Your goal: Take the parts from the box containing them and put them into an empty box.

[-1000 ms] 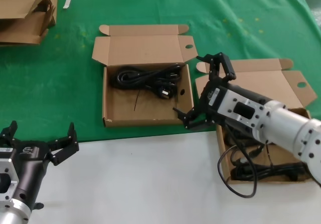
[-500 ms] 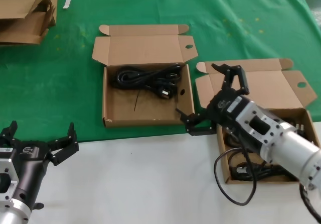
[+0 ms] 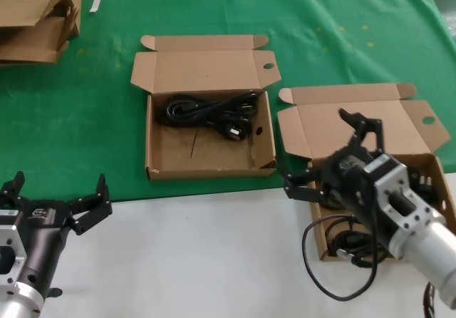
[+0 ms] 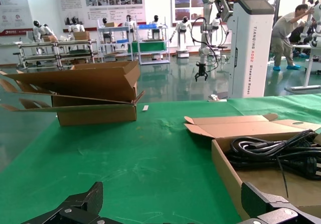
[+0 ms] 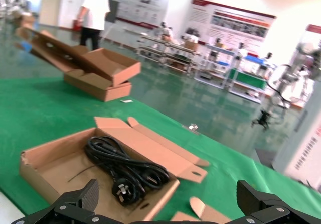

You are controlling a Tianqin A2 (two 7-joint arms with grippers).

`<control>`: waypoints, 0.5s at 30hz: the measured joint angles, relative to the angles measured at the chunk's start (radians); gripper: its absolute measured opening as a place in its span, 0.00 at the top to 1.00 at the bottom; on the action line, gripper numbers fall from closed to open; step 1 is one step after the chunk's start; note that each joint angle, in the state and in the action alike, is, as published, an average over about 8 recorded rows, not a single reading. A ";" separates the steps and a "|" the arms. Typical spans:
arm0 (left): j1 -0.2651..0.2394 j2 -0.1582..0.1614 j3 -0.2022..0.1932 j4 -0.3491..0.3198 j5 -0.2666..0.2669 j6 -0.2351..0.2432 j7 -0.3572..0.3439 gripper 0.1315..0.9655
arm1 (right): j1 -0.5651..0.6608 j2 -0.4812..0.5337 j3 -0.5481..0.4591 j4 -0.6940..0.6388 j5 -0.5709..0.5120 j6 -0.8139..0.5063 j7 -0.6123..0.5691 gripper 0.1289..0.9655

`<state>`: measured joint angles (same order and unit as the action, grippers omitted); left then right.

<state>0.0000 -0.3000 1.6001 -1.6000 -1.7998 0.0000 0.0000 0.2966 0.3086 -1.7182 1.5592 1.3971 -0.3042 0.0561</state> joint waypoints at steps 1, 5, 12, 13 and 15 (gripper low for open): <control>0.000 0.000 0.000 0.000 0.000 0.000 0.000 0.00 | -0.010 0.000 0.004 0.001 0.014 0.011 -0.002 0.00; 0.000 0.000 0.000 0.000 0.000 0.000 0.000 0.00 | -0.052 -0.002 0.021 0.007 0.070 0.053 -0.010 0.00; 0.000 0.000 0.000 0.000 0.000 0.000 0.000 0.00 | -0.124 -0.004 0.049 0.017 0.168 0.127 -0.023 0.00; 0.000 0.000 0.000 0.000 0.000 0.000 0.000 0.00 | -0.134 -0.004 0.053 0.018 0.182 0.137 -0.025 0.00; 0.000 0.000 0.000 0.000 0.000 0.000 0.000 0.00 | -0.155 -0.004 0.062 0.021 0.211 0.159 -0.029 0.00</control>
<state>0.0000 -0.3000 1.6000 -1.6000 -1.8000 0.0000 0.0000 0.1415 0.3041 -1.6564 1.5805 1.6079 -0.1451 0.0268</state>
